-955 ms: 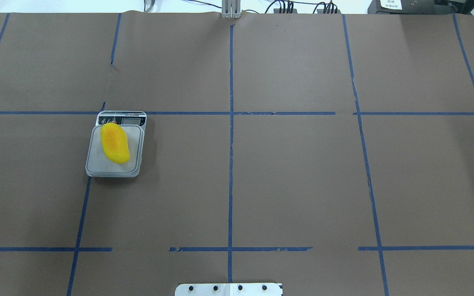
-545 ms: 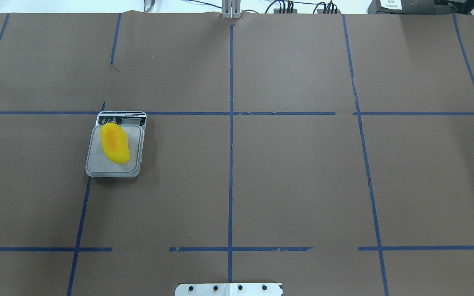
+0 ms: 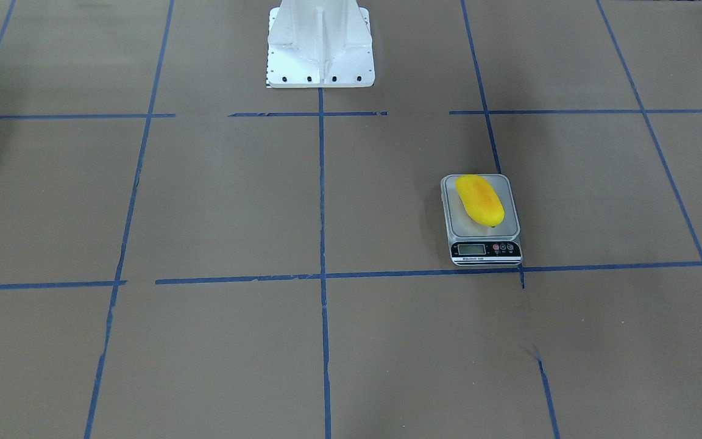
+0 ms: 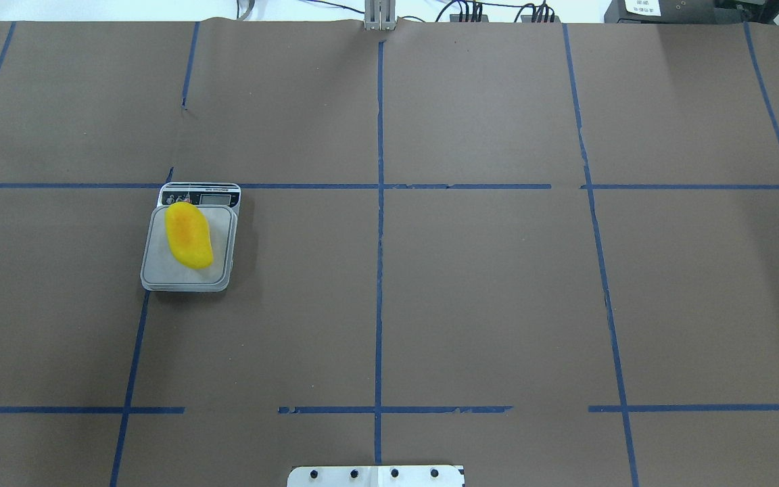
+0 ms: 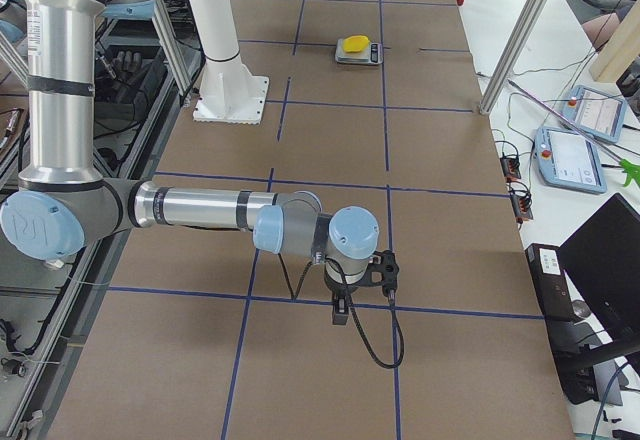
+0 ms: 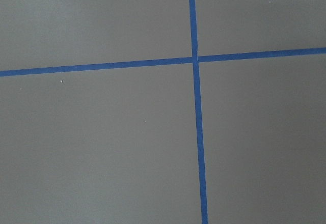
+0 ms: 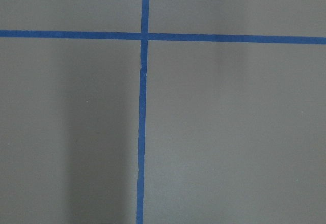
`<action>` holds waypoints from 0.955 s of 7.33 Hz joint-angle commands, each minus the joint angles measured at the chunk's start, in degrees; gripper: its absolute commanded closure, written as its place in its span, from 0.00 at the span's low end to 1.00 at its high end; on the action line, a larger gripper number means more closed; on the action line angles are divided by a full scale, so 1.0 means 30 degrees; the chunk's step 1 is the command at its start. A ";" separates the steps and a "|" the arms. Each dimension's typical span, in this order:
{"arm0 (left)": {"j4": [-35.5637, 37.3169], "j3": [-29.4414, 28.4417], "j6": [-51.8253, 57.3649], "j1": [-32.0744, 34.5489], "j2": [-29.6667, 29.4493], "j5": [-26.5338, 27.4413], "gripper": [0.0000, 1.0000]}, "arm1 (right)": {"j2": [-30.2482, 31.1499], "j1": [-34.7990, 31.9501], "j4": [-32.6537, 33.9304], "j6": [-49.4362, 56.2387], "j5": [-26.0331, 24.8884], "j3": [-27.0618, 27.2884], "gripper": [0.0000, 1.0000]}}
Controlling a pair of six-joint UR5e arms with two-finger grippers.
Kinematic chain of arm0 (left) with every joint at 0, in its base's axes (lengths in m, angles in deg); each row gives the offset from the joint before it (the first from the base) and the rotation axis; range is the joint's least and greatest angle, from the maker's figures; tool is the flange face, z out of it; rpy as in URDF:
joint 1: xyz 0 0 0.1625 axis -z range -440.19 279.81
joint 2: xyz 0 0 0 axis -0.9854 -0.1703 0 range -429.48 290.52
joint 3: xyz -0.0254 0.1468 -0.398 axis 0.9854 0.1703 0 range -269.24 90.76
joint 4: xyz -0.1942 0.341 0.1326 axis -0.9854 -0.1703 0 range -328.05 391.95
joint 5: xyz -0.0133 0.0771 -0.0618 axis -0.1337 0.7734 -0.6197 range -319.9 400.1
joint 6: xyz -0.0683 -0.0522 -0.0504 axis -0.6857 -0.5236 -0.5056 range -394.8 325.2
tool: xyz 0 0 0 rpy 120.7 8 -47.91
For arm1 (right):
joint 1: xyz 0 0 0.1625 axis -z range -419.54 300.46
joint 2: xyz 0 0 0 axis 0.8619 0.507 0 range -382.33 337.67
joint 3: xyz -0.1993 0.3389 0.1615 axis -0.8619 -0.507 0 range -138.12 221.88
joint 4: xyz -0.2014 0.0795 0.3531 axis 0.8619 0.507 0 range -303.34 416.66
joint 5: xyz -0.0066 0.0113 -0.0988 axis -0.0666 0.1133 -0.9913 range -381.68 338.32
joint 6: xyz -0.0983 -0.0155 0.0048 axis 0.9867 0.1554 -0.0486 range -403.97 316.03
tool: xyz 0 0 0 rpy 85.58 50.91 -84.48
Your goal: Weigh mango
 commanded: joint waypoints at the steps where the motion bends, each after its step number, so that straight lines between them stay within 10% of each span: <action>1: -0.0004 -0.0002 0.0088 -0.0001 0.0020 0.0039 0.00 | 0.0019 0.0000 0.0000 0.0000 0.0000 0.0000 0.00; 7: 0.0112 -0.0294 0.0234 0.0057 0.0136 -0.0135 0.00 | -0.0009 0.0000 0.0000 0.0000 0.0000 0.0000 0.00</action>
